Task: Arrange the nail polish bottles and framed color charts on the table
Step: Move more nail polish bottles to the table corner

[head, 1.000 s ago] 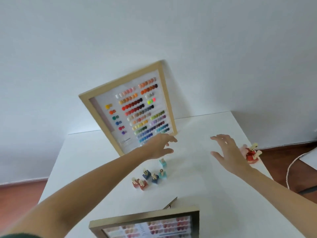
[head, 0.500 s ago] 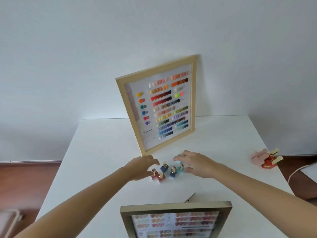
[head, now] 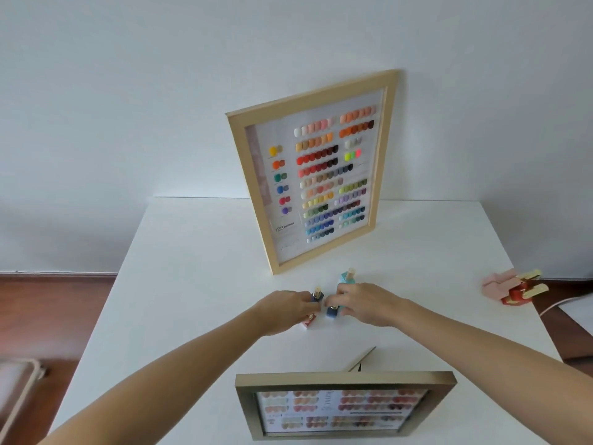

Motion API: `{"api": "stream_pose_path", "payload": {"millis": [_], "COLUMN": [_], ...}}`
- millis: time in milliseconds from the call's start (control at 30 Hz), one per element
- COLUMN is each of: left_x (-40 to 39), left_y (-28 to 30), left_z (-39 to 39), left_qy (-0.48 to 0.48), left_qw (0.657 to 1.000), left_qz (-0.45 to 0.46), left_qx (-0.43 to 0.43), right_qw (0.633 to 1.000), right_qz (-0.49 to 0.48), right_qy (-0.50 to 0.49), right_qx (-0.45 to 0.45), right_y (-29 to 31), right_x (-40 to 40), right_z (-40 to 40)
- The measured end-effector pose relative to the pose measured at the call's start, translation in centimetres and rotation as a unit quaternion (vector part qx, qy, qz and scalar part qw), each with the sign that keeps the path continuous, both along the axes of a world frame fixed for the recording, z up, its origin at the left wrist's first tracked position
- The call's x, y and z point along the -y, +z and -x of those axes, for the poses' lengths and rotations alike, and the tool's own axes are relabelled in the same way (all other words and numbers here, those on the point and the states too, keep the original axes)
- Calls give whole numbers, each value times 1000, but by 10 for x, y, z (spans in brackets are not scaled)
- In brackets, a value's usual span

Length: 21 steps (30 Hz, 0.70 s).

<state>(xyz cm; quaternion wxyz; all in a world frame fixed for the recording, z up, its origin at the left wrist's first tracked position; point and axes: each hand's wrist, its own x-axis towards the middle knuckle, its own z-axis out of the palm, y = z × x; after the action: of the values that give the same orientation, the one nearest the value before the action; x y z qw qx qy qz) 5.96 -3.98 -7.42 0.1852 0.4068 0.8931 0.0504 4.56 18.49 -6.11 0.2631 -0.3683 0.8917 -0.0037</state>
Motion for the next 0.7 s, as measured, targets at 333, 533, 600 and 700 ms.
{"api": "stream_pose_path", "payload": {"millis": [333, 533, 600, 700], "left_x": [-12, -40, -58, -91], "left_y": [6, 25, 34, 50], "left_z": [-1, 3, 8, 19], "left_qy": [21, -9, -19, -32], "left_qw": [1000, 1000, 999, 997], "left_qz": [6, -22, -39, -72], "left_qx": [14, 12, 9, 11], "right_qw": [988, 944, 927, 900], "right_qz": [105, 200, 218, 243], "right_qy": [-112, -262, -304, -361], "right_qx": [25, 26, 13, -2], "right_y": [-3, 8, 12, 21], "right_x": [-19, -69, -93, -131], "right_z": [-8, -24, -30, -42]}}
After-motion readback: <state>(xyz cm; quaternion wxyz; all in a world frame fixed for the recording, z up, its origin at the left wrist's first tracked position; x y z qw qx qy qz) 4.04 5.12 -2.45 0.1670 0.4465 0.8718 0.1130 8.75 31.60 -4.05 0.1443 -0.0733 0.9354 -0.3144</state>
